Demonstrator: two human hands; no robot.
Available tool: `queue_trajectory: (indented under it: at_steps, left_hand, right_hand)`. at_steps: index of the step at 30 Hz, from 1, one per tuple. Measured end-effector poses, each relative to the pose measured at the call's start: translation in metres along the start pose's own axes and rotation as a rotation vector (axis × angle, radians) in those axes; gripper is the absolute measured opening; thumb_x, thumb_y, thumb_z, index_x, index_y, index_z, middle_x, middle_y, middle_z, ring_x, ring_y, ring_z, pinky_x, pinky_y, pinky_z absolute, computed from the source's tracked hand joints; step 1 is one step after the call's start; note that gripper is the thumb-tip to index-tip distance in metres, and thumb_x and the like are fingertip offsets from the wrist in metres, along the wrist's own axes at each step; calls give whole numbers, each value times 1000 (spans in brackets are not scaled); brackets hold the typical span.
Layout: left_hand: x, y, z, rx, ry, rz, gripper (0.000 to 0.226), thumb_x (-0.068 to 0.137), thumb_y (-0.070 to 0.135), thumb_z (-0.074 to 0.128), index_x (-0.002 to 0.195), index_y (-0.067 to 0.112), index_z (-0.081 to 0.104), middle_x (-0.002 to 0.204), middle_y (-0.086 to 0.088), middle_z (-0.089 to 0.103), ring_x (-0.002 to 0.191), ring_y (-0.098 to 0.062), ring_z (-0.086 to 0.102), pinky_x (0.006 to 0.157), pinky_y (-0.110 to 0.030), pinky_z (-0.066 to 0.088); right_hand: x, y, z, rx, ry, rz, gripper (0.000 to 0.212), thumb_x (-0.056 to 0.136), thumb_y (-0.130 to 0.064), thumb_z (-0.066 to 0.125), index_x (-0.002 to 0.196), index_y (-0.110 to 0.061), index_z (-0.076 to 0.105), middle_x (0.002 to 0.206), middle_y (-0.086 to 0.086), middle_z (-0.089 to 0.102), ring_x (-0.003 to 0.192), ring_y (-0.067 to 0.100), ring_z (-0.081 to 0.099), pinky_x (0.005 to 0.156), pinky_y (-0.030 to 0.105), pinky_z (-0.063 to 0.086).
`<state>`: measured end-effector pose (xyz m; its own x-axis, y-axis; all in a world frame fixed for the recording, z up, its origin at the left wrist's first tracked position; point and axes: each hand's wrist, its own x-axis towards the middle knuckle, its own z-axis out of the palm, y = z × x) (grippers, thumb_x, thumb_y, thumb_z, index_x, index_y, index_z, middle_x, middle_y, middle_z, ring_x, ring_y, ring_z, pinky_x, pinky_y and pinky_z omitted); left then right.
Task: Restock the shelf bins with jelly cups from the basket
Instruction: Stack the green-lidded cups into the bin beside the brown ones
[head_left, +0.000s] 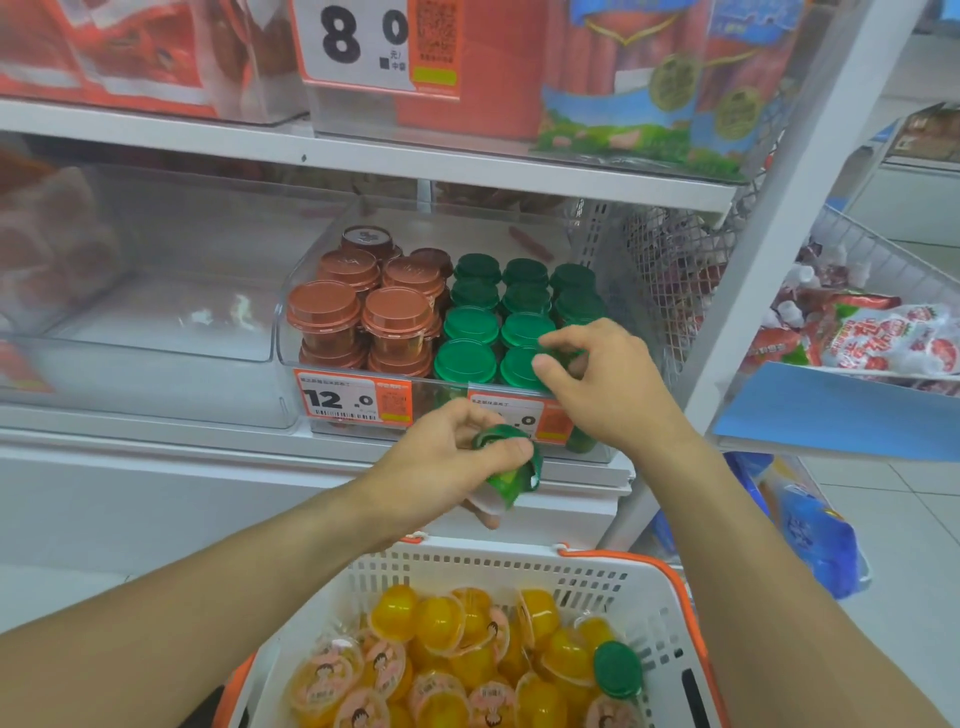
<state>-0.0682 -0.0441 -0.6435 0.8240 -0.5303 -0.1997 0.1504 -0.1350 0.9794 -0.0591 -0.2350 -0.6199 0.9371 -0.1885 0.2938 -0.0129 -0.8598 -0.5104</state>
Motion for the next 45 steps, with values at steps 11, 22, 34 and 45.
queue_trajectory:
  at_steps: [11,22,34,45]
  left_hand:
    - [-12,7,7,404,202,661,75,72,36,86,129,45,40,123,18,52,106,-10,63,92,-29,52]
    - [23,6,22,1089,358,638,76,86,37,50,154,11,27,161,-7,25,152,-24,14,121,-45,22]
    - [35,-11,29,1441,316,544,74,78,37,52,145,6,44,150,-13,45,143,-35,36,115,-56,28]
    - [36,-5,24,1438,274,550,70,83,35,51,147,9,41,155,-9,40,148,-29,30,115,-53,24]
  right_hand:
    - [-38,-14,-47,570,-433,-81,41,79,-44,77,117,-29,69,95,4,72,93,37,66,79,46,56]
    - [-22,17,-43,374,295,-25,28,79,-40,82,103,-26,76,96,-2,74,79,18,66,77,26,54]
    - [-19,14,-26,-344,27,-86,30,94,-41,63,104,-17,77,104,9,72,103,30,53,97,37,41]
    - [-29,-5,-35,-493,-242,-51,43,89,-10,45,129,-4,59,134,14,57,121,31,47,106,38,33]
